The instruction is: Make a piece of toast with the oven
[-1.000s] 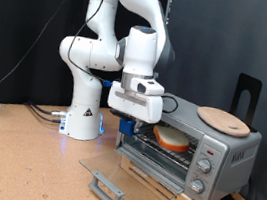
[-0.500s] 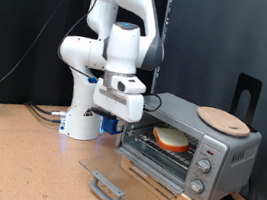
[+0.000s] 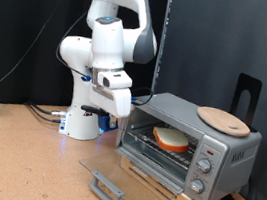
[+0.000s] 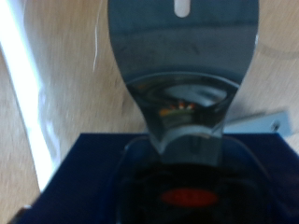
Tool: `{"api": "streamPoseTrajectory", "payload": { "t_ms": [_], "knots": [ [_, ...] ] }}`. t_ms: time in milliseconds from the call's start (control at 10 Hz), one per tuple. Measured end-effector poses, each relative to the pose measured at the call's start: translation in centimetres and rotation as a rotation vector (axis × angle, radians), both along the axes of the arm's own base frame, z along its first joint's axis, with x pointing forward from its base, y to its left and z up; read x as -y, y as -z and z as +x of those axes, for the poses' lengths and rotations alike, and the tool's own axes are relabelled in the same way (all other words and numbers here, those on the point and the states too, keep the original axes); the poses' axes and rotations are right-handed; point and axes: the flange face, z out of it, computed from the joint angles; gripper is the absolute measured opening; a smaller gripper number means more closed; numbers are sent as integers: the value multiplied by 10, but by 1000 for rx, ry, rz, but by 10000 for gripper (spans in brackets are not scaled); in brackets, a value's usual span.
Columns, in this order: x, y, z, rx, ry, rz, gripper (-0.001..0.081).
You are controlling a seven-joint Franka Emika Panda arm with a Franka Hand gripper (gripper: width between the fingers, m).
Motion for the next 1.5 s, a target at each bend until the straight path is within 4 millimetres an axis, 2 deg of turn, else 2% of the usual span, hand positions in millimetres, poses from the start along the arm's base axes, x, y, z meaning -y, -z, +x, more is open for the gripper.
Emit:
{"api": "streamPoseTrajectory", "payload": {
  "t_ms": [300,700,800,1000,1300,1500],
  "knots": [
    [4,-39,-2,28,-1,174,395],
    [-2,-85,-5,41,-1,205,395],
    [-6,-89,-6,27,17,175,395],
    [-11,-85,-8,15,-5,225,395],
    [-55,-90,-14,-56,-101,379,395],
    [-84,-95,-19,-66,-164,396,395]
  ]
}}
